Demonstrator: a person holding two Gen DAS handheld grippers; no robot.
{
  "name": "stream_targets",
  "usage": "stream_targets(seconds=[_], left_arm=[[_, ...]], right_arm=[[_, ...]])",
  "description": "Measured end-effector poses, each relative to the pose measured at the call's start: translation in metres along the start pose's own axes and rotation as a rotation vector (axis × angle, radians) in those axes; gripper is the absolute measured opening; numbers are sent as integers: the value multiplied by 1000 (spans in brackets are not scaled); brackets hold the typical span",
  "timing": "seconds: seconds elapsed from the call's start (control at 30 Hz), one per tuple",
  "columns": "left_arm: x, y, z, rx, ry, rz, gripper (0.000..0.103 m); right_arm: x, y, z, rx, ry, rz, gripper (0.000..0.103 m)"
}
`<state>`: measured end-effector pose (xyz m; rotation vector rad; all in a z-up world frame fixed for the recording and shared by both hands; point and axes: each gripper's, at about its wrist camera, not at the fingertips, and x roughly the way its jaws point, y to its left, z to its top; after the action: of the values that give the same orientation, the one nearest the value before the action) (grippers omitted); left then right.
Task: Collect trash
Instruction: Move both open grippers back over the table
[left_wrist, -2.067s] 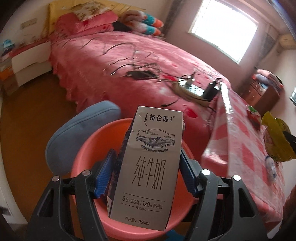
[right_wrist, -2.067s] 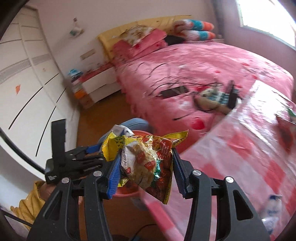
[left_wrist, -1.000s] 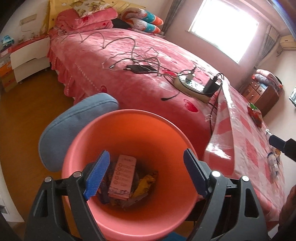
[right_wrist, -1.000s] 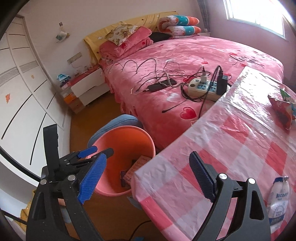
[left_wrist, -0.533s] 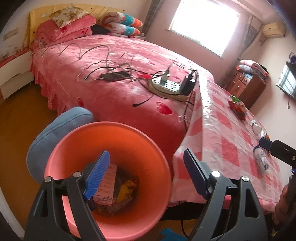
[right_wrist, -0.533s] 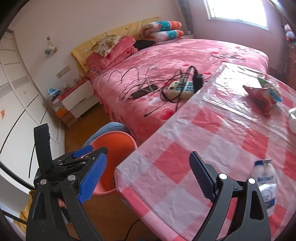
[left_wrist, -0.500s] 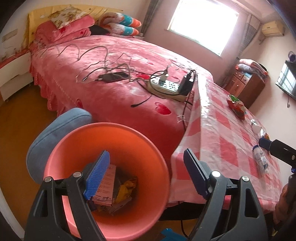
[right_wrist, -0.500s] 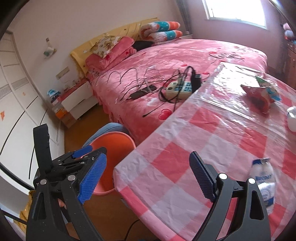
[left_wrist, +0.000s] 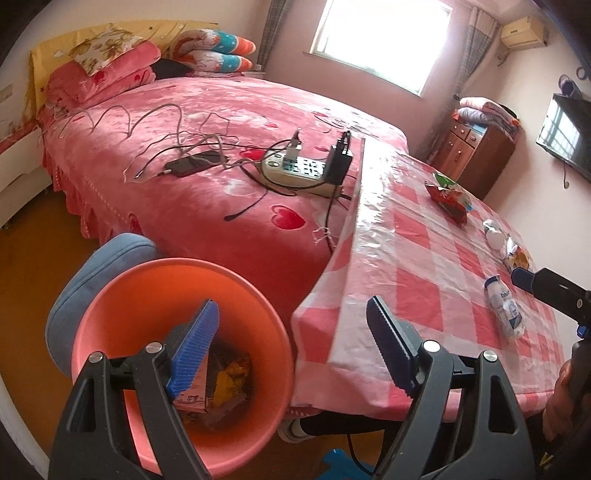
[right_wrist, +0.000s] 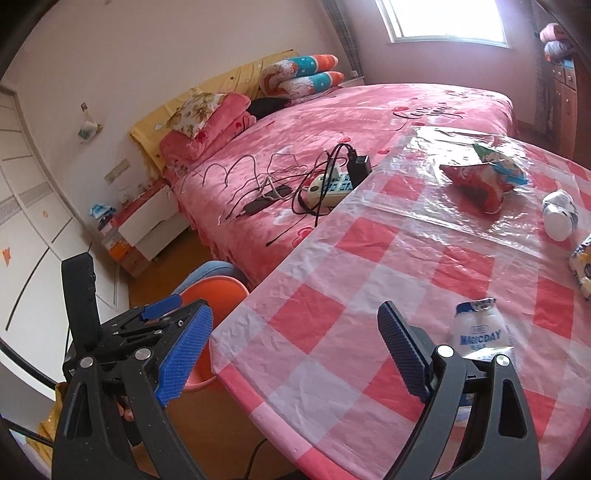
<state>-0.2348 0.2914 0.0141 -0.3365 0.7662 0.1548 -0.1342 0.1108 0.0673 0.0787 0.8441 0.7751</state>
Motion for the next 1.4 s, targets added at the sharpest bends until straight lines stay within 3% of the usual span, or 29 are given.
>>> stream_targets(seconds=[0.77,1.0,1.4], left_arm=[[9,-92,1,146,57,-58,83],[14,-126,-4,185,90,-104,83],[26,-182,-13,185,167,-213,83]], right_arm=[[-60,-85,-6,152,-177,-75,90],[-85,-123,-12,212,-246,-138,90],[-110,-191,-26,361,-284,-191,90]])
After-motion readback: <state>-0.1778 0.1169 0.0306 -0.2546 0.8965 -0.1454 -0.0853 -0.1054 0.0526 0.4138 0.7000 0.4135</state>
